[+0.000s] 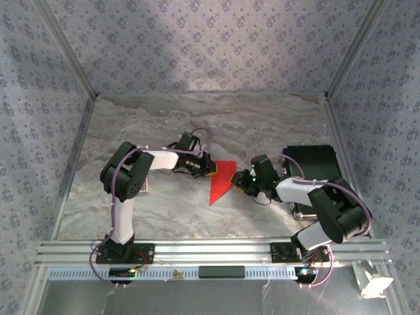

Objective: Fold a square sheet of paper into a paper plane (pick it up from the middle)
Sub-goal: Fold the wing for the fifth time at the center of the table.

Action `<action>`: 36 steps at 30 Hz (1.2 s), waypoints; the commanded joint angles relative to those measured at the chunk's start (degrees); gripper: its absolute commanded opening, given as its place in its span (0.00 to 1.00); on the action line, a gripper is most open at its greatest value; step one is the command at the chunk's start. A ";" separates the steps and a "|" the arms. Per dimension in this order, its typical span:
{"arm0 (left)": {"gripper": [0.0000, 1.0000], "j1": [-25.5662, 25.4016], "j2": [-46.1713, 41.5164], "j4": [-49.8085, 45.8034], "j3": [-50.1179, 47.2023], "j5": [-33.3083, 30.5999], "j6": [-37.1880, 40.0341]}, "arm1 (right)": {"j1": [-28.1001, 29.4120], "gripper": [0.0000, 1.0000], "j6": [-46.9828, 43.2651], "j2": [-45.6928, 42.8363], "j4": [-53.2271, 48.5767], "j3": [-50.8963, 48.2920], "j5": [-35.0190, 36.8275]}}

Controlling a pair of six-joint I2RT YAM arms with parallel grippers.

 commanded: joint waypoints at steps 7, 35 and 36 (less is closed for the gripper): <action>0.06 0.47 0.04 -4.62 -1.93 -0.67 0.82 | -1.17 0.35 -0.41 1.40 4.32 0.57 -3.27; 0.06 0.41 0.35 -1.75 -2.08 0.07 -1.38 | -5.94 0.30 -8.07 9.56 14.16 2.62 -15.16; 0.06 0.50 0.35 -1.76 -1.93 0.14 -1.38 | -6.16 0.30 -8.39 9.48 14.13 2.68 -15.43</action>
